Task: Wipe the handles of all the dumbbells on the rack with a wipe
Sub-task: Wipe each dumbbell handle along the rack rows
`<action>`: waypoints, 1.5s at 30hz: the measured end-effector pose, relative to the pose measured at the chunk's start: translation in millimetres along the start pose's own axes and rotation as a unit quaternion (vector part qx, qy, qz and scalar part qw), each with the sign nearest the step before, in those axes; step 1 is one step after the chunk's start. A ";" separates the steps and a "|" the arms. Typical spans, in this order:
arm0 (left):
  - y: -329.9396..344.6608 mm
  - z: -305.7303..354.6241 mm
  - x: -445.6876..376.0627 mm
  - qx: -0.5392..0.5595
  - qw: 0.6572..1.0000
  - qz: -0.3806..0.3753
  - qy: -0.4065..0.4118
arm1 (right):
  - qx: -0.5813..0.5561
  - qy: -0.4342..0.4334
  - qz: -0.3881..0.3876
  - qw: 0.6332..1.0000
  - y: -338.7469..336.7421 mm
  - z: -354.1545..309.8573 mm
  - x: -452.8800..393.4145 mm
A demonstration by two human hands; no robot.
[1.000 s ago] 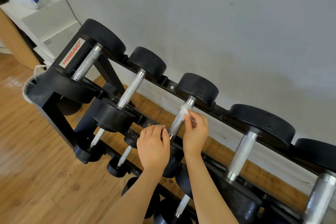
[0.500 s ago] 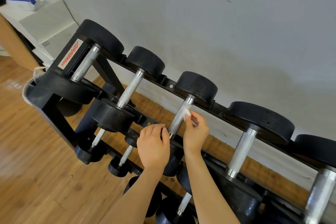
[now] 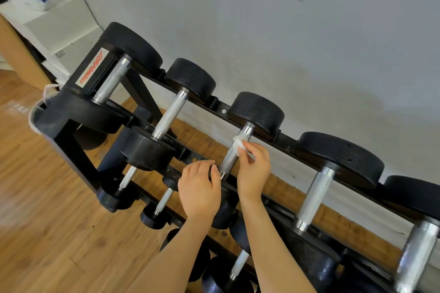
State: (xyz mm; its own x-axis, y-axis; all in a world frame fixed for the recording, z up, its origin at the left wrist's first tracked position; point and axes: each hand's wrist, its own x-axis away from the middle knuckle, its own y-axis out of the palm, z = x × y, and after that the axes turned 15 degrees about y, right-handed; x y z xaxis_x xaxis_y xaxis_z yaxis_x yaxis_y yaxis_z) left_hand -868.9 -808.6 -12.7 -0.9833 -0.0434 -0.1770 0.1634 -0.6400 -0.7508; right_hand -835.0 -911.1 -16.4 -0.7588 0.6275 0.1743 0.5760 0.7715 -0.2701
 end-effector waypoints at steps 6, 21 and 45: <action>0.7 -0.6 0.6 -0.004 1.000 -0.004 -0.005 | 0.104 -0.083 -0.002 0.991 3.8 6.0 4.9; -1.4 0.3 -0.4 0.004 1.000 0.011 0.010 | 0.366 -0.352 -0.064 0.859 -5.4 -13.5 -24.5; 0.7 -2.3 0.8 -0.003 1.000 0.013 0.011 | 0.404 -0.393 -0.183 0.806 -16.5 -4.2 -32.5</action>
State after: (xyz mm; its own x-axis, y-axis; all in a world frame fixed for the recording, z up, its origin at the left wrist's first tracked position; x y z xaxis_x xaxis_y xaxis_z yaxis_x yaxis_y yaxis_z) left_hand -869.4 -807.3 -14.8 -0.9768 -0.0426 -0.2099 0.1887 -0.6349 -0.7491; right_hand -818.6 -943.7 -13.7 -0.9741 -0.1310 -0.1846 0.1246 0.3704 -0.9205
